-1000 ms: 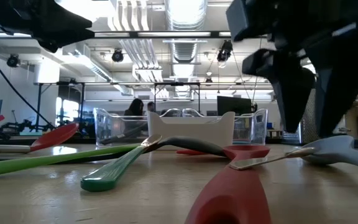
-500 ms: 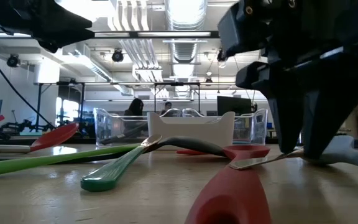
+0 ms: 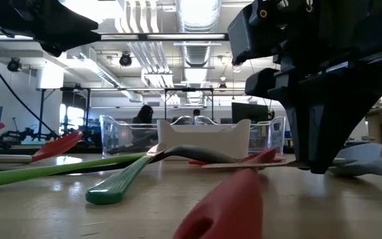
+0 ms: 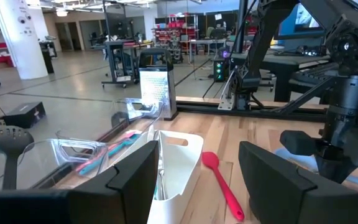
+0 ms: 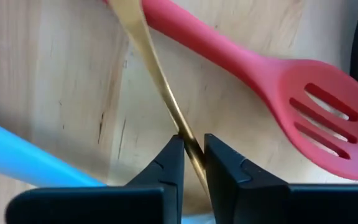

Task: Pick & Place Kitchen Items
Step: Put the gold table knife into the white bin

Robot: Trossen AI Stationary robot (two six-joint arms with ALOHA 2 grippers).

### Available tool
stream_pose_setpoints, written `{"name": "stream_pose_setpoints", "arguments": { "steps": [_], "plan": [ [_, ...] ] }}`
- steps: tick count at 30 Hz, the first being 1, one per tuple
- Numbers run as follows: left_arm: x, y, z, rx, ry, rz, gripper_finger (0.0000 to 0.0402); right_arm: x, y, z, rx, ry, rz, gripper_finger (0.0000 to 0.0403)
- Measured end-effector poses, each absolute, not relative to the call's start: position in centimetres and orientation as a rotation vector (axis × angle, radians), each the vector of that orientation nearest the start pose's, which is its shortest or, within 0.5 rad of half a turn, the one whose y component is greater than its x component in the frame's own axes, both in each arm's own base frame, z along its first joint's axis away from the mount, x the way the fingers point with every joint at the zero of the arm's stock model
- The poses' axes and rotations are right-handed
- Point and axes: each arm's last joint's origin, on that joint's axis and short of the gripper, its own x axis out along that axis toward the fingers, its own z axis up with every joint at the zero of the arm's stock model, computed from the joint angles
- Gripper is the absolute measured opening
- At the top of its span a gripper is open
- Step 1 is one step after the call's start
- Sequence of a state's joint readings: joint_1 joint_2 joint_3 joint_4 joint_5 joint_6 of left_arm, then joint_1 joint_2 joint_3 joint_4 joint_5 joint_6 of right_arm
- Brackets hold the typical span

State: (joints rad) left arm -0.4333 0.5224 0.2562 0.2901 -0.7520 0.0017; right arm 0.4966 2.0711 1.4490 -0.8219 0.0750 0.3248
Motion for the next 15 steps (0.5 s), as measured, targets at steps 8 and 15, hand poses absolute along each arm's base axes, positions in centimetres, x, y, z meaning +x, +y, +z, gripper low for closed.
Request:
{"name": "stream_pose_setpoints", "arguments": {
  "steps": [8, 15],
  "plan": [
    [12.8, -3.8, 23.1, -0.013, -0.02, 0.319, 0.0227, 34.6, 18.5, 17.2, -0.09, 1.371, 0.121, 0.0011],
    [12.8, -3.8, 23.1, -0.015, -0.022, 0.319, 0.0227, 34.1, 18.0, 22.8, -0.07, 1.246, 0.119, 0.001]
  ]
}}
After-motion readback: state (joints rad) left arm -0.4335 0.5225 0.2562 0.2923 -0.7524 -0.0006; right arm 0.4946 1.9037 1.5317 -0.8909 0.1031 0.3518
